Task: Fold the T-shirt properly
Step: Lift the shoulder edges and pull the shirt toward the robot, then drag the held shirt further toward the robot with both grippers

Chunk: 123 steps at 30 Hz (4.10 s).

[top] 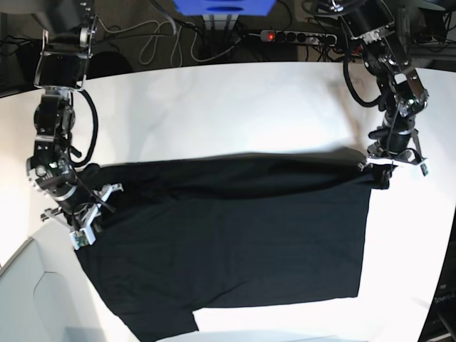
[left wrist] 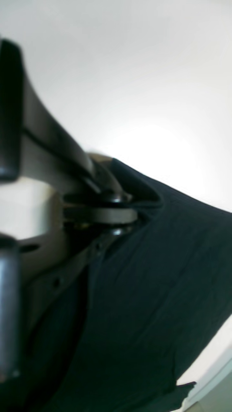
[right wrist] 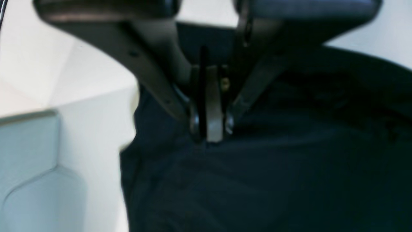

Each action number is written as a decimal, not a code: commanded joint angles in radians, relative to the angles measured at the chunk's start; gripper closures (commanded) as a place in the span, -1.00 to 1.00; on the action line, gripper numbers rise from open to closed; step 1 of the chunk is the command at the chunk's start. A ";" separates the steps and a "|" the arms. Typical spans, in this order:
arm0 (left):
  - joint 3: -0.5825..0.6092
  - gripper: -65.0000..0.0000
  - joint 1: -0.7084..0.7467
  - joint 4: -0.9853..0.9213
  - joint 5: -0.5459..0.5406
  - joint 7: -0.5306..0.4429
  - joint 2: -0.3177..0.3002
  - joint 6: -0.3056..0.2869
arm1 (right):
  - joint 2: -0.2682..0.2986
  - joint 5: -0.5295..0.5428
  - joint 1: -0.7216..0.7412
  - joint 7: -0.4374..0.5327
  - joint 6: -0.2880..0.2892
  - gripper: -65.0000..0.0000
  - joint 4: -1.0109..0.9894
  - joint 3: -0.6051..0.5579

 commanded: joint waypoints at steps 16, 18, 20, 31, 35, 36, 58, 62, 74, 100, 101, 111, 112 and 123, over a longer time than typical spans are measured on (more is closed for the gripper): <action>-0.001 1.00 -0.117 -0.120 -0.010 -0.021 -0.022 -0.004 | 0.013 0.003 0.141 0.027 0.006 0.99 -0.094 0.005; -0.001 1.00 -0.137 -0.123 -0.010 -0.021 -0.022 -0.004 | 0.013 0.003 0.149 0.027 0.006 0.99 -0.096 0.005; -0.002 1.00 -0.151 -0.123 -0.010 -0.017 -0.023 -0.003 | 0.013 0.003 0.167 0.027 0.006 0.99 -0.096 0.005; -0.001 1.00 -0.204 -0.125 -0.010 -0.015 -0.036 0.000 | 0.013 0.003 0.222 0.029 0.006 0.99 -0.176 0.005; -0.001 1.00 -0.213 -0.151 -0.010 -0.015 -0.036 0.000 | 0.013 0.003 0.224 0.064 0.006 0.99 -0.185 0.005; -0.001 1.00 -0.217 -0.163 -0.010 -0.015 -0.036 0.000 | 0.013 0.003 0.224 0.069 0.006 0.99 -0.185 0.005; -0.001 0.09 -0.267 -0.226 -0.011 -0.013 -0.037 -0.004 | 0.013 0.003 0.206 0.069 0.006 -0.02 -0.183 0.003; -0.008 0.08 -0.252 -0.232 -0.011 -0.015 -0.037 0.000 | 0.015 0.003 0.184 0.069 0.006 -0.02 -0.179 0.011; -0.005 -0.12 -0.174 -0.393 -0.011 -0.136 -0.037 -0.003 | 0.067 0.003 0.032 0.070 0.005 -0.04 -0.054 0.014; -0.001 1.00 -0.232 -0.590 -0.016 -0.162 -0.071 -0.006 | 0.090 0.004 -0.014 0.073 0.005 -0.22 -0.234 0.191; -0.001 1.00 -0.232 -0.590 -0.016 -0.162 -0.071 -0.006 | 0.090 0.004 -0.011 0.089 0.005 -0.22 -0.260 0.189; -0.005 1.00 -0.230 -0.591 -0.013 -0.162 -0.072 -0.006 | 0.113 0.004 0.051 0.294 0.005 -0.21 -0.524 0.184; -0.005 1.00 -0.230 -0.591 -0.011 -0.162 -0.072 -0.006 | 0.113 0.004 0.052 0.294 0.005 -0.20 -0.532 0.184; -0.002 1.00 -0.230 -0.582 -0.011 -0.155 -0.072 -0.006 | 0.113 0.004 0.014 0.288 0.005 0.95 -0.522 0.183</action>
